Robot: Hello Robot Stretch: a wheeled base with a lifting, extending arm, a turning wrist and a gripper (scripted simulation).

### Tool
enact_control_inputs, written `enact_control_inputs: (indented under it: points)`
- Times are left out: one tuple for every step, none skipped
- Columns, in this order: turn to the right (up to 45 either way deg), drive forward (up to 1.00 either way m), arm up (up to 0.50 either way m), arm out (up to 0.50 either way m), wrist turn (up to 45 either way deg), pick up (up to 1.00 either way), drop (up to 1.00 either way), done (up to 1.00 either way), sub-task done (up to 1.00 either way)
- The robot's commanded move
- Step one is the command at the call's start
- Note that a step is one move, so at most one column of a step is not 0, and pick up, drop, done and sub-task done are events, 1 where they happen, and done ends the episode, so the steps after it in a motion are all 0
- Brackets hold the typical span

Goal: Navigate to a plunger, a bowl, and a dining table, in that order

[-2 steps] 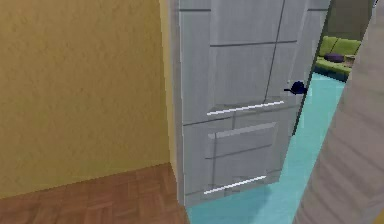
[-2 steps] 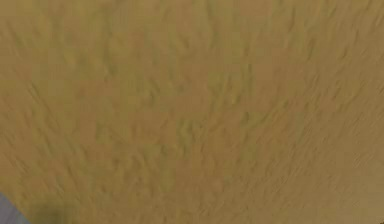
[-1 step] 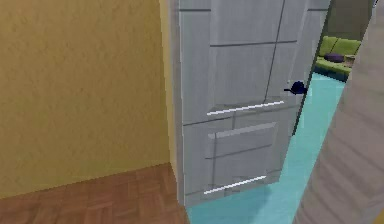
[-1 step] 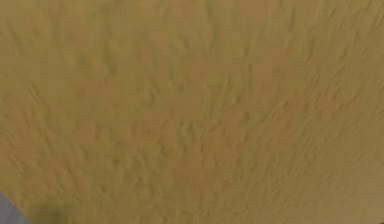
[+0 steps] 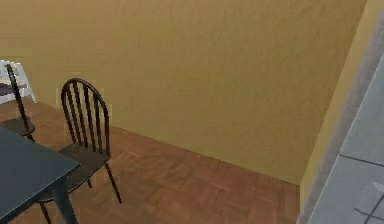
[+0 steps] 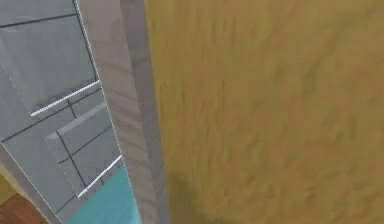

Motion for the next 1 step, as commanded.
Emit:
enact_control_inputs:
  points:
    - [0.0, 0.4, 0.0, 0.0, 0.0, 0.0, 0.0, 0.0, 0.0]
